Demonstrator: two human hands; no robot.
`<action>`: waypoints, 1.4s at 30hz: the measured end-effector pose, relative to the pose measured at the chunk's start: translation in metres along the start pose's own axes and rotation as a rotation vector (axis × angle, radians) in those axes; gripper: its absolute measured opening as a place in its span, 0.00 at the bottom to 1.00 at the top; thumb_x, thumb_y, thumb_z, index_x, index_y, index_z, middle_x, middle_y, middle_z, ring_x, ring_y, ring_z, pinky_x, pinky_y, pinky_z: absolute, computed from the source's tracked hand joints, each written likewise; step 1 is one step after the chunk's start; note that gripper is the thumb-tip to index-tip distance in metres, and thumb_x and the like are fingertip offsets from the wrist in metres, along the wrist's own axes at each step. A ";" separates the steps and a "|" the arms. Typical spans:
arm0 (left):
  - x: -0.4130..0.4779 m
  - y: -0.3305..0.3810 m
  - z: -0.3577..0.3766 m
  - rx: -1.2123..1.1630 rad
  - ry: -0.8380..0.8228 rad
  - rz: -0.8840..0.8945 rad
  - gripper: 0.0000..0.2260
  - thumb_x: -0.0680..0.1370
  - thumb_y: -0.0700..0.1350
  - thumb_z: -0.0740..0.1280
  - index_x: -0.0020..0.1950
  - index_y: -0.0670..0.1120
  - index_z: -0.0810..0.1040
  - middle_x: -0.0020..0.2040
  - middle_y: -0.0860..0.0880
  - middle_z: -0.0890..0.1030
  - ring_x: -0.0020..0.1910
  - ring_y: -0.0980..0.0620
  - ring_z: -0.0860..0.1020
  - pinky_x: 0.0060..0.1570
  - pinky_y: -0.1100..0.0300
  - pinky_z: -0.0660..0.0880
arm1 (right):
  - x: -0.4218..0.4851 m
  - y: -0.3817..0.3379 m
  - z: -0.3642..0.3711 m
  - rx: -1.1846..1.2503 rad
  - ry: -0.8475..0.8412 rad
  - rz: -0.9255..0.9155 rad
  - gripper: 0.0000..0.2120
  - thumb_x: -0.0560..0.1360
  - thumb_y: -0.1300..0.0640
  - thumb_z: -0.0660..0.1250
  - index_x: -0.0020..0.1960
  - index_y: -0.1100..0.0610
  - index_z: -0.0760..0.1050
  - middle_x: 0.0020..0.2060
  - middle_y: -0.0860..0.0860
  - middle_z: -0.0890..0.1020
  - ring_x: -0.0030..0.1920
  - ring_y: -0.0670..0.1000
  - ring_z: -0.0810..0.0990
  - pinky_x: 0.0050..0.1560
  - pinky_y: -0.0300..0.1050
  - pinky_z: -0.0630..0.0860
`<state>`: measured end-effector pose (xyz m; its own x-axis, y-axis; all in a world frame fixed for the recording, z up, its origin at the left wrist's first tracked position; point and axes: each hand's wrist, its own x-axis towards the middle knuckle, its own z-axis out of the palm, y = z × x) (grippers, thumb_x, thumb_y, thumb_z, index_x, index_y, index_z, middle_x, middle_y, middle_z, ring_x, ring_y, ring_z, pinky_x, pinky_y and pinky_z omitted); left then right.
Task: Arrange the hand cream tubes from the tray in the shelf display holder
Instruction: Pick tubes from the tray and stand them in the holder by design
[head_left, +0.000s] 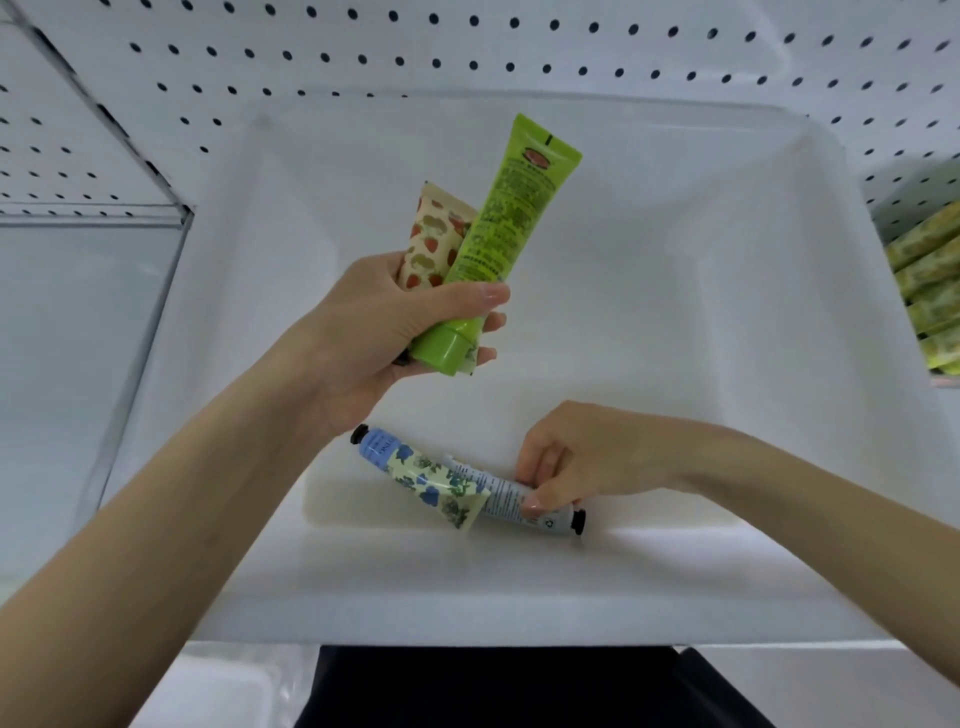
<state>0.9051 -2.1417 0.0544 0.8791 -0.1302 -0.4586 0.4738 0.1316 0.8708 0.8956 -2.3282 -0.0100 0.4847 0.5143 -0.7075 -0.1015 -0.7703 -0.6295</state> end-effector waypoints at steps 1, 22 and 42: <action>0.000 0.000 0.000 0.004 0.002 0.000 0.20 0.62 0.44 0.74 0.53 0.42 0.79 0.50 0.45 0.85 0.48 0.50 0.84 0.40 0.58 0.81 | 0.000 0.000 0.000 -0.030 -0.002 0.002 0.09 0.69 0.56 0.74 0.47 0.59 0.80 0.38 0.52 0.83 0.38 0.49 0.78 0.41 0.40 0.75; 0.001 0.011 0.006 -0.153 -0.027 0.040 0.22 0.65 0.44 0.70 0.57 0.38 0.78 0.51 0.43 0.85 0.50 0.48 0.84 0.42 0.59 0.81 | -0.048 -0.010 -0.074 0.355 0.237 -0.137 0.11 0.74 0.64 0.69 0.55 0.61 0.75 0.45 0.58 0.84 0.45 0.59 0.84 0.47 0.50 0.82; -0.024 0.021 -0.004 -0.100 0.000 0.128 0.20 0.66 0.44 0.73 0.56 0.39 0.78 0.48 0.43 0.85 0.45 0.50 0.84 0.41 0.61 0.81 | -0.070 -0.033 -0.057 0.379 0.569 -0.156 0.13 0.75 0.44 0.65 0.42 0.54 0.73 0.36 0.51 0.72 0.30 0.45 0.71 0.30 0.33 0.70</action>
<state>0.8939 -2.1320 0.0826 0.9325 -0.1061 -0.3453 0.3611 0.2447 0.8999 0.9143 -2.3602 0.0784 0.8872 0.2511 -0.3871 -0.2399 -0.4656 -0.8519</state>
